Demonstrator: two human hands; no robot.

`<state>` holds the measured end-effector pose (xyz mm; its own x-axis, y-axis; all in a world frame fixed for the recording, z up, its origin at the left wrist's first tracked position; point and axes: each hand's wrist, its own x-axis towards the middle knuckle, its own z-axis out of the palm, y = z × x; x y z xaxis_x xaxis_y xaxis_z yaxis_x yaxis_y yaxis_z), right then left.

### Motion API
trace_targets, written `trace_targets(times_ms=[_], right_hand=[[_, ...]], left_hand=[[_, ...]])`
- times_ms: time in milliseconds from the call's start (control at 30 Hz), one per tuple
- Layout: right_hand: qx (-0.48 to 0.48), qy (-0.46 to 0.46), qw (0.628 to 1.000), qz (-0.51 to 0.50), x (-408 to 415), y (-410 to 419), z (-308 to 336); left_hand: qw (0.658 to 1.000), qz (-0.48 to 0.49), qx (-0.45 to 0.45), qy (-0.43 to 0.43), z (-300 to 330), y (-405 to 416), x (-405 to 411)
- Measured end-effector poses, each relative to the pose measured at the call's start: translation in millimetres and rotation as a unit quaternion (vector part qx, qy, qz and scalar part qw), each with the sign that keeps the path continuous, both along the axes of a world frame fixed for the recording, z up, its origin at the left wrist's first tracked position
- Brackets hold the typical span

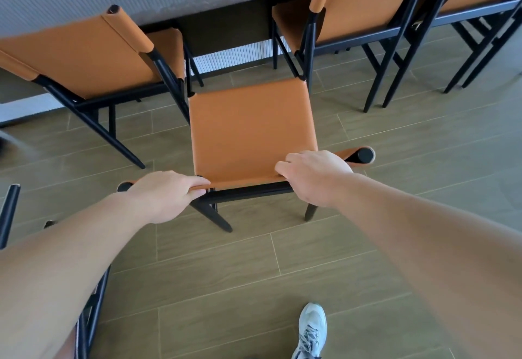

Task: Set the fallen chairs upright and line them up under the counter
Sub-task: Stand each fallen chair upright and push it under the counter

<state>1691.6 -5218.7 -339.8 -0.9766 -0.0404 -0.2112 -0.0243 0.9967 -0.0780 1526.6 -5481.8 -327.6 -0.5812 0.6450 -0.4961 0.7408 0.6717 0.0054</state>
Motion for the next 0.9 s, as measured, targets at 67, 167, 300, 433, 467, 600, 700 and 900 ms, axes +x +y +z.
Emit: trace_targets(times_ms=[67, 167, 300, 433, 467, 600, 700, 900], right_hand=[[0.002, 0.002, 1.0, 0.002, -11.7, 9.2, 0.9], [0.003, -0.007, 1.0, -0.002, -23.3, 17.0, 0.4], [0.008, -0.003, 1.0, 0.01, -23.4, 18.3, 0.1], [0.006, -0.016, 1.0, 0.011, -23.0, 18.5, 2.9], [0.008, -0.019, 1.0, 0.011, -22.9, 17.5, 3.6], [0.018, -0.044, 0.999, 0.006, -24.5, 13.6, 7.9], [0.008, -0.075, 0.997, -0.015, -31.4, 15.1, 13.5], [-0.007, -0.109, 0.993, -0.052, -58.8, 20.6, 37.9]], left_hand=[[1.0, 0.006, 0.005, 0.01, 0.4, 1.8, -0.1], [1.0, 0.012, 0.01, 0.015, 0.9, 3.3, -2.8], [1.0, 0.014, 0.015, 0.011, 2.0, 5.0, -2.5], [0.999, 0.028, 0.018, 0.028, -2.3, 5.5, -3.0], [0.999, 0.027, 0.021, 0.031, -4.0, 4.3, -2.8], [0.998, 0.013, 0.024, 0.051, -6.8, 0.3, -1.3], [0.997, 0.015, 0.03, 0.075, -8.0, 0.0, -6.0], [0.994, 0.018, 0.069, 0.082, 6.3, 9.0, -31.9]])
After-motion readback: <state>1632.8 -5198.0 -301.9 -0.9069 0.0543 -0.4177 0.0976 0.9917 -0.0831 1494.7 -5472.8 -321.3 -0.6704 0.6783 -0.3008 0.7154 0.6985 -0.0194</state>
